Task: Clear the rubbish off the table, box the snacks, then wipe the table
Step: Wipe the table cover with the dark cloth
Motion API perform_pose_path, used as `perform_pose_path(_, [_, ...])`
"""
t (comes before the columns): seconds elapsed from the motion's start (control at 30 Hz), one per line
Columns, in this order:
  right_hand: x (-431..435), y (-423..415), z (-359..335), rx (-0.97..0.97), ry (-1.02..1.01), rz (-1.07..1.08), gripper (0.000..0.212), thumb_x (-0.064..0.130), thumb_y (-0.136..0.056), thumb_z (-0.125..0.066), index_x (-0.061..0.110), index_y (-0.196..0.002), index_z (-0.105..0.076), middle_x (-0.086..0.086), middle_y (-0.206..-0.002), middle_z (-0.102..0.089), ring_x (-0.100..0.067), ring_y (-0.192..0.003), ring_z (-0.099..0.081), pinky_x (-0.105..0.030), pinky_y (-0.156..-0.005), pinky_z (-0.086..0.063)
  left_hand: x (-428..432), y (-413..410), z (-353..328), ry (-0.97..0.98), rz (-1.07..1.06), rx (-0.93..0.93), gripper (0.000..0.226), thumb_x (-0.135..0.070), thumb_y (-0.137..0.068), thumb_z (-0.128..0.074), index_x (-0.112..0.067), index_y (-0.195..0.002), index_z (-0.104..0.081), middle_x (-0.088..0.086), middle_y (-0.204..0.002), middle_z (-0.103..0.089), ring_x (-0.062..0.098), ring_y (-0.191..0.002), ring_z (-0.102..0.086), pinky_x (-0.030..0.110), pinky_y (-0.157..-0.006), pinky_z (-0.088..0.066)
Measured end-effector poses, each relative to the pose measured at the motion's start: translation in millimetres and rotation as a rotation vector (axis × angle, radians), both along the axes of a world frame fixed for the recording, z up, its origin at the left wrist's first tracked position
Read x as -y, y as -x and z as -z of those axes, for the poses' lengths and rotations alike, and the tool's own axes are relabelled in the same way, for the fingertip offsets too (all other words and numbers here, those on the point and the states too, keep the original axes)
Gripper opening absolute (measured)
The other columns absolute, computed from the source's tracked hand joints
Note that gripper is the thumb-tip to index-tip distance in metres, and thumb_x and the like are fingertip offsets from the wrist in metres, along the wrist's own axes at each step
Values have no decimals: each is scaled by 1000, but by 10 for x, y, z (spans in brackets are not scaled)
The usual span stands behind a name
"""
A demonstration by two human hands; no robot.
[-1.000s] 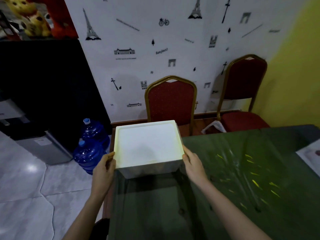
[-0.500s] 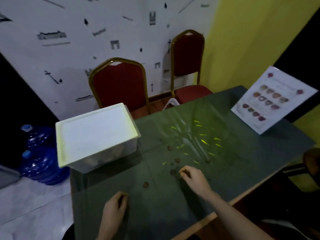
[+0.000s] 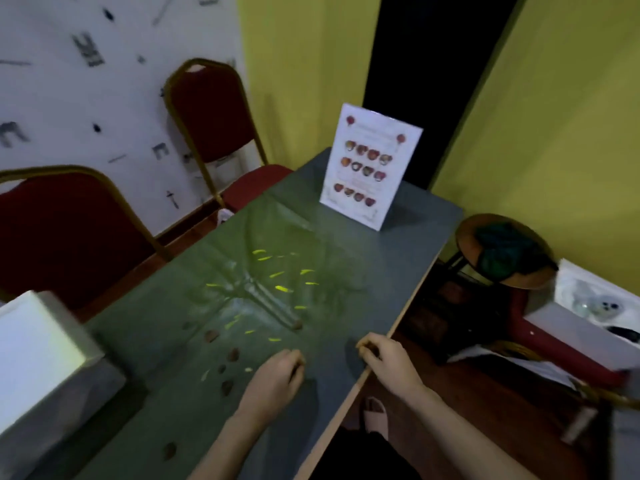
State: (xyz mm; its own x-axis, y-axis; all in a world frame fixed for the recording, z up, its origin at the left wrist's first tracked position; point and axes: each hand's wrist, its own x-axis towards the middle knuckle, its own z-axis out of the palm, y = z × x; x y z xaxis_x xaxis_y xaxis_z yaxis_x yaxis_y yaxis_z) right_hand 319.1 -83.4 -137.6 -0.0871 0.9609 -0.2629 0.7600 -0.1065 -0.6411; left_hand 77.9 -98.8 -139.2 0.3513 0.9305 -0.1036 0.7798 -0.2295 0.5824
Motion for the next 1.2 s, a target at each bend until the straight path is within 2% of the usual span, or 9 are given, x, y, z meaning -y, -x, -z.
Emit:
perform_pose_path(0.27, [-732,-1452,121,-66,-36,131,12,13,-91,-58,19,-96,-68,6,-93,-66,-6,-83,-61,-18,-74,-46,-1138,-1598,96,7,219,-262,17,-21,-94,-45,-9,-98,-55,11,-108,-54,28,-106,-51,35,-92,-38])
perform_pose_path(0.33, [-992,-1885,120,-51,-50,160,13,12,-91,-58,16,-99,-68,2,-96,-66,-11,-85,-63,-25,-76,-49,-1462,-2005,122,17,272,-353,21,-23,-93,-45,-9,-106,-54,12,-115,-52,30,-111,-48,38,-95,-39])
perform_pose_path(0.5, [-1448,-3005,110,71,-33,282,16,15,-93,-57,17,-108,-62,-1,-99,-58,-18,-90,-62,-32,-79,-51,-2206,-2639,248,89,207,-445,61,-35,-85,-58,-23,-140,-36,10,-146,-33,32,-132,-36,44,-104,-41])
perform_pose_path(0.6, [-1707,-3529,168,197,-41,302,37,20,-93,-60,13,-129,-52,-8,-122,-51,-25,-112,-54,-36,-92,-48,-2503,-2765,366,180,136,-494,88,-52,-80,-64,-37,-150,-13,11,-160,-3,36,-146,-7,56,-113,-22])
perform_pose_path(0.7, [-2027,-3921,264,385,8,291,69,33,-90,-63,19,-148,-28,-19,-149,-29,-36,-135,-34,-47,-106,-39,-2704,-2832,511,252,93,-531,93,-61,-77,-61,-47,-147,-1,5,-160,15,36,-146,10,67,-110,-16])
perform_pose_path(0.8, [-2426,-4255,357,525,94,267,91,50,-85,-64,31,-153,-7,-23,-158,-3,-39,-146,-10,-56,-114,-23,-2844,-2824,561,321,87,-549,97,-66,-74,-61,-50,-146,3,3,-160,18,37,-146,12,69,-109,-16])
perform_pose_path(1.0, [-2939,-4497,716,447,379,342,123,78,-60,-67,43,-148,13,-16,-158,21,-44,-145,11,-73,-107,-11,-2817,-2807,613,278,63,-584,102,-69,-72,-60,-52,-144,11,1,-159,20,36,-146,13,69,-108,-19])
perform_pose_path(1.1, [-2998,-4455,948,482,426,386,122,79,-61,-65,45,-146,17,-15,-158,20,-47,-144,6,-73,-105,-17,-2820,-2782,662,269,56,-577,108,-69,-72,-60,-52,-136,25,0,-159,23,35,-146,16,70,-108,-16])
perform_pose_path(1.2, [-2984,-4448,1070,569,284,446,93,65,-81,-58,42,-149,0,-20,-157,-4,-50,-139,-14,-69,-99,-31,-2815,-2765,708,272,41,-549,110,-68,-72,-61,-53,-131,31,-1,-158,25,34,-145,20,71,-108,-13])
